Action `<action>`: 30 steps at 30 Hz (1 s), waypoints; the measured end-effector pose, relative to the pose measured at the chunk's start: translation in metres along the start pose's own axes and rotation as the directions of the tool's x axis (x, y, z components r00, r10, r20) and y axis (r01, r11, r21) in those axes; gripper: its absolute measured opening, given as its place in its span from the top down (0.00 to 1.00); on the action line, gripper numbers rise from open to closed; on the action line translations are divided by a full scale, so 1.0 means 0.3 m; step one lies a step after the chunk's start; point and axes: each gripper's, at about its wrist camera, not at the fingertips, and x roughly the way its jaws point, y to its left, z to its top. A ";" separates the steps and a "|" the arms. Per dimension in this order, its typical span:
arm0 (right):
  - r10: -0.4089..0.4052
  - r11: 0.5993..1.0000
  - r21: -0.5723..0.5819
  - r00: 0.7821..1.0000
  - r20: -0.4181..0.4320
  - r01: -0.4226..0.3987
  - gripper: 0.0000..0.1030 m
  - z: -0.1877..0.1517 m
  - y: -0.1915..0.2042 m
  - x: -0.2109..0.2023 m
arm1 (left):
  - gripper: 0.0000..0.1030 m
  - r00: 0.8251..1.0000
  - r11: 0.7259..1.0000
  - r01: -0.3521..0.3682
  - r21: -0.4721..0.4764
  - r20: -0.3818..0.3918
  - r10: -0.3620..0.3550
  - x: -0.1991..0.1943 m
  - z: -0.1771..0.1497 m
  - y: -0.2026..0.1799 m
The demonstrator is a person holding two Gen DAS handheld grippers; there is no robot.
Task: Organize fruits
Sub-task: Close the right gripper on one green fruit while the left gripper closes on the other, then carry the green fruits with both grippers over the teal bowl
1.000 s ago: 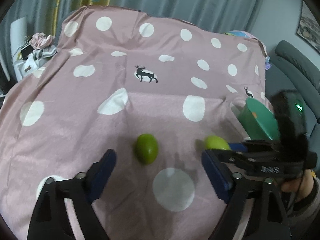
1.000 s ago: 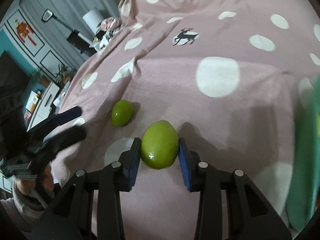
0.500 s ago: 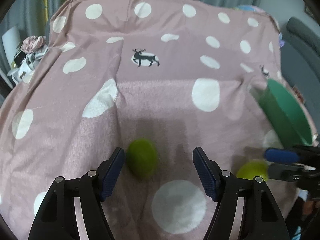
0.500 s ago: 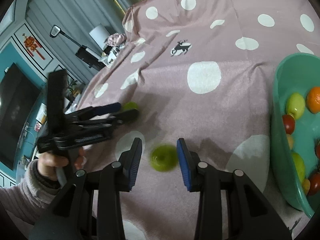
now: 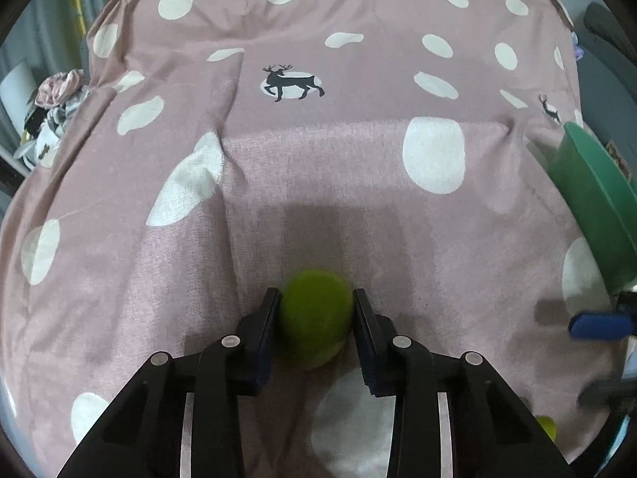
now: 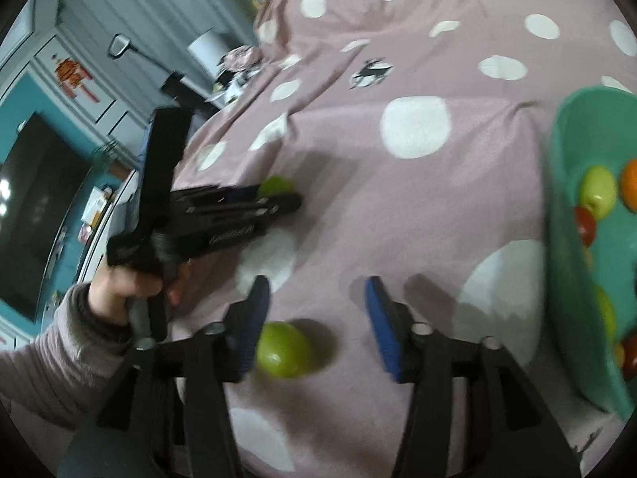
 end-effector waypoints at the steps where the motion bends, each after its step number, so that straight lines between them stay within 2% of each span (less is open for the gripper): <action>1: -0.012 0.999 -0.032 1.000 -0.015 0.011 0.44 -0.005 0.018 0.012 | 0.65 1.000 1.000 0.008 0.000 0.001 -0.008 -0.002 0.001 -0.002; 6: -0.009 0.991 -0.137 0.994 -0.108 -0.006 0.44 -0.026 0.081 0.079 | 0.65 0.999 0.999 0.039 0.010 0.006 -0.039 -0.013 -0.017 -0.019; 14: -0.050 0.983 -0.185 0.987 -0.155 0.020 0.45 -0.051 0.087 0.139 | 0.65 0.994 0.994 0.103 -0.021 0.029 -0.102 -0.060 -0.037 -0.020; 20: -0.105 0.970 -0.232 0.984 -0.140 0.071 0.53 -0.031 0.106 0.182 | 0.65 0.992 0.992 0.118 -0.049 0.057 -0.115 -0.099 -0.049 -0.003; 30: -0.093 0.977 -0.202 0.991 -0.097 0.072 0.55 -0.022 0.104 0.186 | 0.65 0.988 0.988 0.136 -0.072 0.081 -0.130 -0.138 -0.072 0.024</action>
